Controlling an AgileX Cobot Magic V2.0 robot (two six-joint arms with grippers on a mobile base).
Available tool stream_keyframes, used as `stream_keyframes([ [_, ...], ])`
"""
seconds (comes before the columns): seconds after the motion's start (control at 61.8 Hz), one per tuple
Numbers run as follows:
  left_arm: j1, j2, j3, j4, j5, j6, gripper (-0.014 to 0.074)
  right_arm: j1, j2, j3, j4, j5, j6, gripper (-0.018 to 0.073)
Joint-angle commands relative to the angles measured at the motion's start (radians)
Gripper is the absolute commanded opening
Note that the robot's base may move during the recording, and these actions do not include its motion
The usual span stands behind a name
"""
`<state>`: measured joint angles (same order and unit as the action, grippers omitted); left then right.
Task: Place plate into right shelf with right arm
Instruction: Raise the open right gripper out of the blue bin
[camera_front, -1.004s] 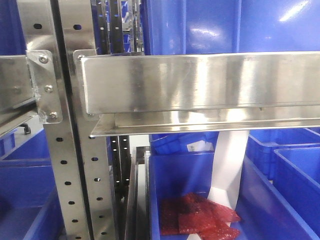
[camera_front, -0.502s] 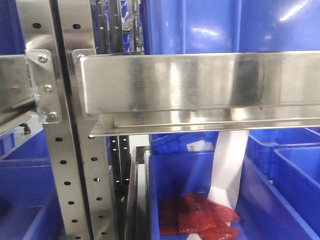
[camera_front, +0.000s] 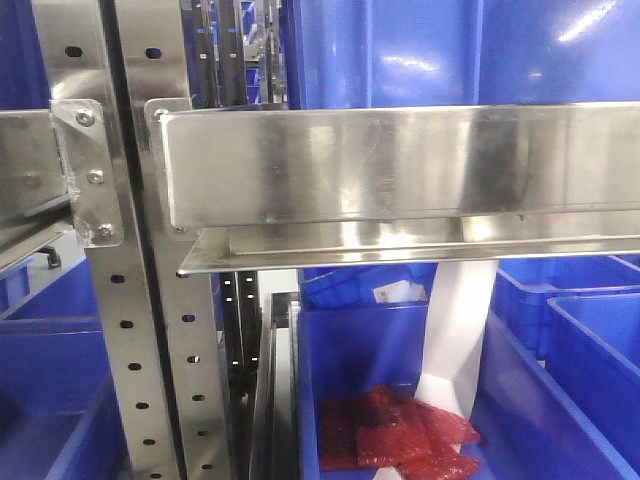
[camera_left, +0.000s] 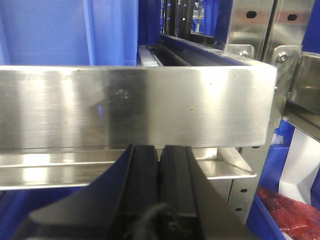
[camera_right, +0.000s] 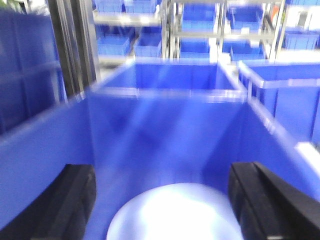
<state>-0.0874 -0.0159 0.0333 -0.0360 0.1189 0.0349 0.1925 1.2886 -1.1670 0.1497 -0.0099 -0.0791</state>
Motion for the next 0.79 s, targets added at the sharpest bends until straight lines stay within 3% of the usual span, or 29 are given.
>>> stream_keyframes([
  [0.0,-0.006,-0.007,0.008,-0.006,-0.086,-0.003,-0.0047,-0.003,-0.104,-0.04,0.002,-0.047,0.003,0.0632],
  [0.178,-0.006,-0.007,0.008,-0.006,-0.086,-0.003,-0.0047,-0.003,-0.259,-0.04,0.002,0.137,0.003,0.0622],
  [0.275,-0.006,-0.007,0.008,-0.006,-0.086,-0.003,-0.0047,-0.003,-0.336,-0.04,0.002,0.248,0.003,0.0544],
  [0.518,-0.006,-0.007,0.008,-0.006,-0.086,-0.003,-0.0047,-0.003,-0.475,-0.04,0.002,0.465,0.003,0.0123],
  [0.583,-0.006,-0.007,0.008,-0.006,-0.086,-0.003,-0.0047,-0.003,-0.492,-0.039,0.002,0.509,0.003,0.0048],
  [0.777,-0.006,-0.007,0.008,-0.006,-0.086,-0.003,-0.0047,-0.003,-0.501,-0.039,0.002,0.612,0.003,0.0056],
])
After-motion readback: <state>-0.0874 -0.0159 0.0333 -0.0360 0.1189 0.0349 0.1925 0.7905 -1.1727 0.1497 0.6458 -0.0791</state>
